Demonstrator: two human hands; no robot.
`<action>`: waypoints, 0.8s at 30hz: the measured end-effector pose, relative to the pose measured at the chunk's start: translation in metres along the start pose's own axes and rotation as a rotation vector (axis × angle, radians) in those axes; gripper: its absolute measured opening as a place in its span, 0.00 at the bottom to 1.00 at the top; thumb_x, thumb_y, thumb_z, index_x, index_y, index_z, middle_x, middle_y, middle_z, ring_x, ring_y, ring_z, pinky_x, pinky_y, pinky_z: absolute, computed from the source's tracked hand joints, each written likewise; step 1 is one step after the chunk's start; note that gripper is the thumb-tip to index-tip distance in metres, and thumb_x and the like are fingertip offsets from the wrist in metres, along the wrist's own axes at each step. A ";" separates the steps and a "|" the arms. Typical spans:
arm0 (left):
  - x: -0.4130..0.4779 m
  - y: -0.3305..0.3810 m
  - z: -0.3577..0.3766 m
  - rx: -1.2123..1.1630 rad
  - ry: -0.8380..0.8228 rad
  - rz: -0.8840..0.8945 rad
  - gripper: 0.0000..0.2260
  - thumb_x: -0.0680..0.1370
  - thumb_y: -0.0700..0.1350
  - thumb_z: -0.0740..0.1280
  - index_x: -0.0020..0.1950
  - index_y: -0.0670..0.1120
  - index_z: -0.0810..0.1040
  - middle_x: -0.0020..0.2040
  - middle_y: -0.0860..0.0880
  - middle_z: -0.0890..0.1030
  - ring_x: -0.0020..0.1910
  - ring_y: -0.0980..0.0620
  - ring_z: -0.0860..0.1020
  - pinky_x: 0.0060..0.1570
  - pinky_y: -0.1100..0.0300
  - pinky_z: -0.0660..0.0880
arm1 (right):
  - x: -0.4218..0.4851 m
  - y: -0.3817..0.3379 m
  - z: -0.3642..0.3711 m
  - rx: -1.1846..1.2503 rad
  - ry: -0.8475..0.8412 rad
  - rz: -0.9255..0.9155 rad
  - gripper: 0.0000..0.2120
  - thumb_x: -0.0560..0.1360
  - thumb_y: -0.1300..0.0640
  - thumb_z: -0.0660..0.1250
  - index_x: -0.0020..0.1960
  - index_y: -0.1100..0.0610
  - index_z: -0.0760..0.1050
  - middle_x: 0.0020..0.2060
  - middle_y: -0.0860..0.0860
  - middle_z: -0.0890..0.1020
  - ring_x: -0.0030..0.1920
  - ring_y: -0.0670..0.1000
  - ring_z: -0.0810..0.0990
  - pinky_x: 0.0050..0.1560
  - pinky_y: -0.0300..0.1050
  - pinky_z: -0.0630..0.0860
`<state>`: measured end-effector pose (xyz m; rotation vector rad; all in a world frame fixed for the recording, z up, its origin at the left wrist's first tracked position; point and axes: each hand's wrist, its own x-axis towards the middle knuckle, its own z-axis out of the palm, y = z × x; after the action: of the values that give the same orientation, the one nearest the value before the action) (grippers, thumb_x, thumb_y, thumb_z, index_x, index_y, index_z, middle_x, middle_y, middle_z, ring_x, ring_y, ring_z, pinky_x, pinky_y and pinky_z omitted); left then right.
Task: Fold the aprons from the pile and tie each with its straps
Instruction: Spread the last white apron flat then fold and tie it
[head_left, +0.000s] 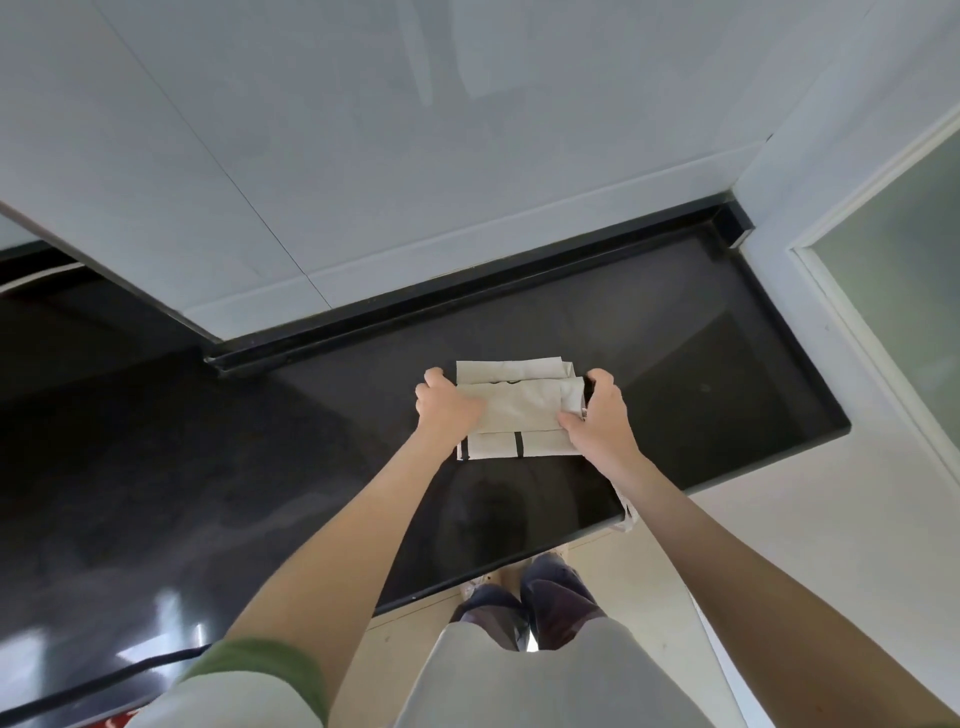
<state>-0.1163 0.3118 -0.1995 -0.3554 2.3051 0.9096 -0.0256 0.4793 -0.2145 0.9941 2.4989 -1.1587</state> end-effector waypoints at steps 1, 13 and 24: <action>0.004 0.004 -0.002 -0.058 -0.012 -0.027 0.32 0.75 0.44 0.69 0.74 0.43 0.56 0.65 0.44 0.67 0.62 0.45 0.70 0.60 0.51 0.74 | 0.003 -0.003 -0.002 -0.125 -0.001 -0.019 0.35 0.74 0.59 0.70 0.75 0.55 0.55 0.68 0.55 0.66 0.68 0.58 0.66 0.66 0.55 0.67; 0.028 0.005 -0.019 0.012 -0.235 0.289 0.06 0.77 0.43 0.68 0.43 0.47 0.72 0.44 0.47 0.76 0.44 0.51 0.73 0.46 0.57 0.71 | 0.045 -0.040 -0.017 -0.507 -0.260 -0.427 0.31 0.78 0.53 0.64 0.77 0.48 0.56 0.72 0.48 0.67 0.74 0.50 0.59 0.75 0.53 0.46; 0.026 -0.026 -0.018 0.497 0.083 0.850 0.07 0.72 0.31 0.70 0.46 0.42 0.79 0.49 0.45 0.80 0.49 0.44 0.77 0.52 0.52 0.74 | 0.034 -0.028 0.007 -0.812 -0.040 -0.803 0.24 0.63 0.67 0.74 0.59 0.57 0.77 0.51 0.50 0.78 0.52 0.54 0.77 0.53 0.49 0.70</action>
<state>-0.1324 0.2800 -0.2195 0.8671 2.6669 0.6321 -0.0701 0.4778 -0.2177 -0.2589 2.9545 -0.1546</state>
